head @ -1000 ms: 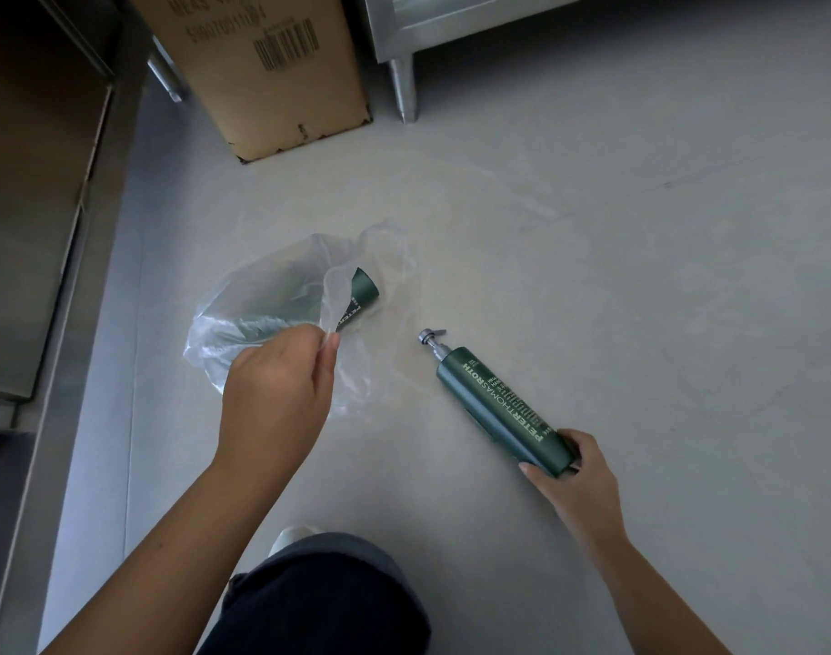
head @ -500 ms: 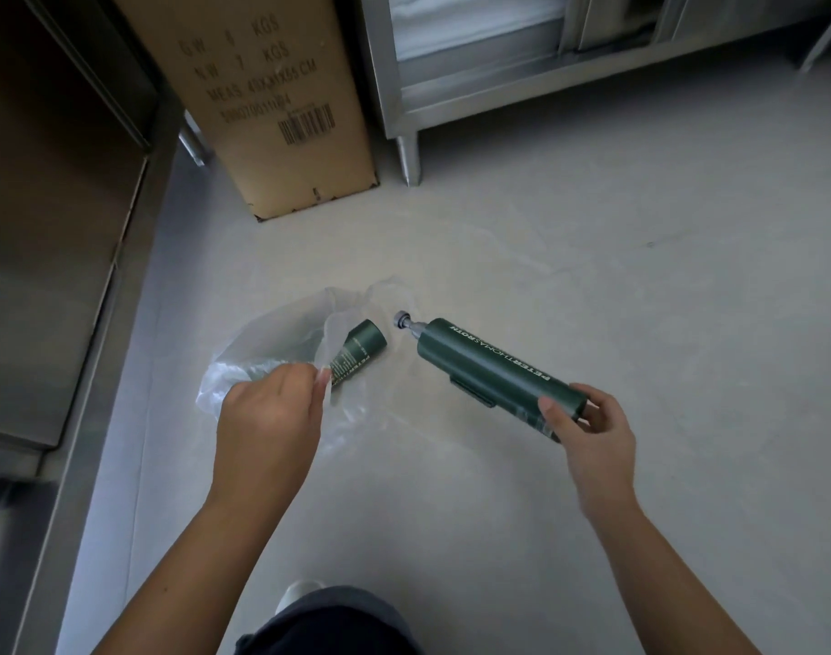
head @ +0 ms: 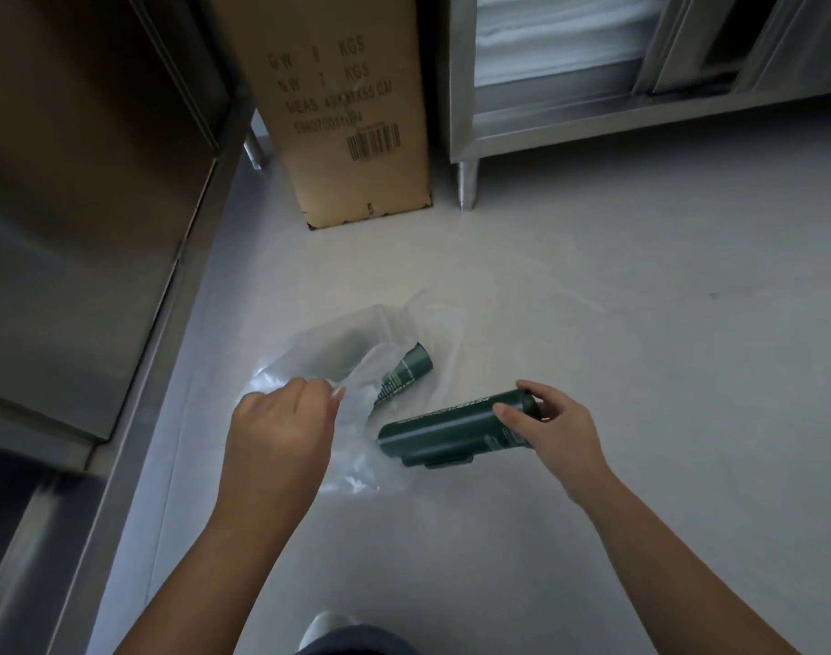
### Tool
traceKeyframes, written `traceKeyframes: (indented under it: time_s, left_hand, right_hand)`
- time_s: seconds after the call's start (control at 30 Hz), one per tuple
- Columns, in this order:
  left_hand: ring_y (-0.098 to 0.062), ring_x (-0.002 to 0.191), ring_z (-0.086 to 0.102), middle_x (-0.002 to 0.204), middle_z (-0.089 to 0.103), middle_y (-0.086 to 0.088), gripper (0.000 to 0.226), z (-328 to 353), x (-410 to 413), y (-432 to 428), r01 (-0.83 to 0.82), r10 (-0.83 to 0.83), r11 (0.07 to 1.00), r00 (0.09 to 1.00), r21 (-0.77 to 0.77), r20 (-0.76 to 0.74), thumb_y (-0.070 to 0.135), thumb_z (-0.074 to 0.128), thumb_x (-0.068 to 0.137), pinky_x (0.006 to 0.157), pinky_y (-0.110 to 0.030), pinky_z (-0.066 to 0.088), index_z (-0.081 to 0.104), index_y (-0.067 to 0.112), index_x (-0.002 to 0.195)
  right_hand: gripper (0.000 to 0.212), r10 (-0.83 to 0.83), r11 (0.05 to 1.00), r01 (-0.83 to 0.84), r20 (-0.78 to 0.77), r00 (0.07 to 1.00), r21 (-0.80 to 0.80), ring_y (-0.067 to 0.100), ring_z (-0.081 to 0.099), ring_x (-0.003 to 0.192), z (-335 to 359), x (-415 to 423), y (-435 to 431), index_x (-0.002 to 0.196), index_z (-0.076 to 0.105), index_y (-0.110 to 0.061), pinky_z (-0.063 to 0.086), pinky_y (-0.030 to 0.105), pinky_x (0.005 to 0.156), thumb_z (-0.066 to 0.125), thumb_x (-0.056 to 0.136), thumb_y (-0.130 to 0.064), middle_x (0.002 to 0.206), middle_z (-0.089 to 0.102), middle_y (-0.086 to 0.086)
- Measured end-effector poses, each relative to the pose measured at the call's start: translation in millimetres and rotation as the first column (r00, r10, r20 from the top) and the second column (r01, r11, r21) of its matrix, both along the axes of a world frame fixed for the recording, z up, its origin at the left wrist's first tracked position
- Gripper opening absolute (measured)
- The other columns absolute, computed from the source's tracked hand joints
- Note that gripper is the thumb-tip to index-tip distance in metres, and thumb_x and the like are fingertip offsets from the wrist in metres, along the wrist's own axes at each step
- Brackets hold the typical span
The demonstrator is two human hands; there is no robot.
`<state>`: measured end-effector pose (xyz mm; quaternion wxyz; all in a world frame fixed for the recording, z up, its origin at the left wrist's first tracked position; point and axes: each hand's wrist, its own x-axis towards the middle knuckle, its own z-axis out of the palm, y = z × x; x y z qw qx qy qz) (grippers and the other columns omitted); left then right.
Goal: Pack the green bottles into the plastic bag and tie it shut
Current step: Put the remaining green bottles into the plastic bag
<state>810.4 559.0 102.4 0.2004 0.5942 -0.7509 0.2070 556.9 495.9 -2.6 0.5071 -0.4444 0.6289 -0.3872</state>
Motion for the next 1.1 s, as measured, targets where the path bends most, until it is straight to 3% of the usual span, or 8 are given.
traceKeyframes:
  time_s: [0.13, 0.33, 0.5, 0.6, 0.87, 0.97, 1.03, 1.1]
  left_hand:
    - [-0.023, 0.039, 0.036, 0.046, 0.047, -0.01, 0.03, -1.4, 11.7, 1.0, 0.0, 0.0, 1.0, 0.999, 0.001, -0.032, 0.014, 0.048, 0.088, 0.052, -0.027, 0.026, 0.056, 0.001, 0.062]
    - [-0.022, 0.039, 0.036, 0.047, 0.05, -0.01, 0.032, -4.0, 20.9, -5.0, -0.019, 0.019, 1.0, 0.997, 0.004, -0.073, 0.016, 0.047, 0.088, 0.053, -0.026, 0.028, 0.058, 0.0, 0.063]
    - [-0.021, 0.04, 0.031, 0.046, 0.046, -0.008, 0.031, -3.6, 29.2, -11.5, -0.046, 0.05, 0.999, 0.985, 0.026, -0.163, 0.016, 0.048, 0.088, 0.042, -0.034, 0.039, 0.055, 0.001, 0.061]
    - [-0.019, 0.041, 0.029, 0.046, 0.045, -0.007, 0.031, -3.9, 33.6, -14.4, -0.043, 0.046, 0.999, 0.98, 0.017, -0.194, 0.016, 0.047, 0.088, 0.044, -0.032, 0.038, 0.055, 0.002, 0.062]
    - [-0.014, 0.046, 0.029, 0.048, 0.051, -0.008, 0.035, -7.3, 39.7, -10.8, -0.079, 0.088, 0.996, 0.965, 0.046, -0.247, 0.02, 0.043, 0.089, 0.048, -0.026, 0.034, 0.058, 0.001, 0.063]
    - [-0.015, 0.044, 0.028, 0.047, 0.047, -0.006, 0.036, -6.5, 39.0, -7.8, -0.084, 0.097, 0.994, 0.963, 0.063, -0.252, 0.02, 0.042, 0.09, 0.046, -0.026, 0.032, 0.056, 0.002, 0.062]
    - [-0.015, 0.044, 0.026, 0.047, 0.043, -0.004, 0.036, -5.2, 38.3, -5.6, -0.09, 0.106, 0.993, 0.958, 0.072, -0.265, 0.021, 0.041, 0.09, 0.046, -0.026, 0.03, 0.055, 0.003, 0.061]
    - [-0.015, 0.043, 0.025, 0.047, 0.041, -0.002, 0.036, -5.3, 37.2, -2.3, -0.108, 0.129, 0.99, 0.952, 0.088, -0.279, 0.021, 0.04, 0.09, 0.048, -0.026, 0.028, 0.055, 0.004, 0.062]
  right_hand:
    - [0.045, -0.049, 0.999, 0.048, 0.082, 0.995, 0.015, 0.015, 0.065, 0.083, -2.2, 12.1, -14.2, 0.109, 0.062, -0.023, 0.054, 0.024, 0.061, 0.078, 0.067, -0.027, 0.101, 0.067, 0.01]
    - [0.056, 0.005, 1.0, -0.005, 0.112, 0.994, -0.001, 0.014, 0.065, 0.084, -4.4, 52.4, -45.4, 0.118, 0.058, -0.018, 0.055, 0.025, 0.066, 0.079, 0.066, -0.027, 0.101, 0.067, 0.007]
    - [0.062, 0.081, 0.991, -0.096, 0.158, 0.984, 0.09, 0.014, 0.065, 0.082, -16.3, 82.5, -59.9, 0.122, 0.055, -0.012, 0.055, 0.017, 0.055, 0.08, 0.066, -0.023, 0.104, 0.066, 0.009]
    - [0.053, 0.124, 0.979, -0.151, 0.184, 0.975, 0.139, 0.008, 0.064, 0.077, -21.2, 94.6, -65.4, 0.117, 0.059, -0.013, 0.054, 0.016, 0.054, 0.079, 0.068, -0.019, 0.089, 0.068, -0.001]
    - [0.041, 0.173, 0.969, -0.195, 0.148, 0.974, 0.152, 0.029, 0.065, 0.092, -35.7, 116.9, -66.3, 0.112, 0.061, -0.002, 0.053, 0.039, 0.087, 0.073, 0.074, -0.006, 0.102, 0.067, 0.013]
    - [0.03, 0.239, 0.96, -0.246, 0.069, 0.969, 0.131, 0.035, 0.064, 0.096, -41.2, 119.0, -63.1, 0.107, 0.064, -0.002, 0.05, 0.046, 0.092, 0.065, 0.077, 0.003, 0.092, 0.067, 0.012]
    - [0.029, 0.269, 0.955, -0.27, 0.023, 0.963, 0.123, 0.029, 0.065, 0.09, -47.1, 114.6, -59.1, 0.106, 0.065, -0.003, 0.051, 0.042, 0.091, 0.06, 0.078, 0.006, 0.092, 0.069, 0.015]
    - [0.029, 0.258, 0.957, -0.258, 0.019, 0.966, 0.13, 0.013, 0.064, 0.075, -53.9, 106.3, -53.6, 0.105, 0.066, -0.003, 0.054, 0.024, 0.076, 0.058, 0.078, 0.008, 0.084, 0.071, 0.006]
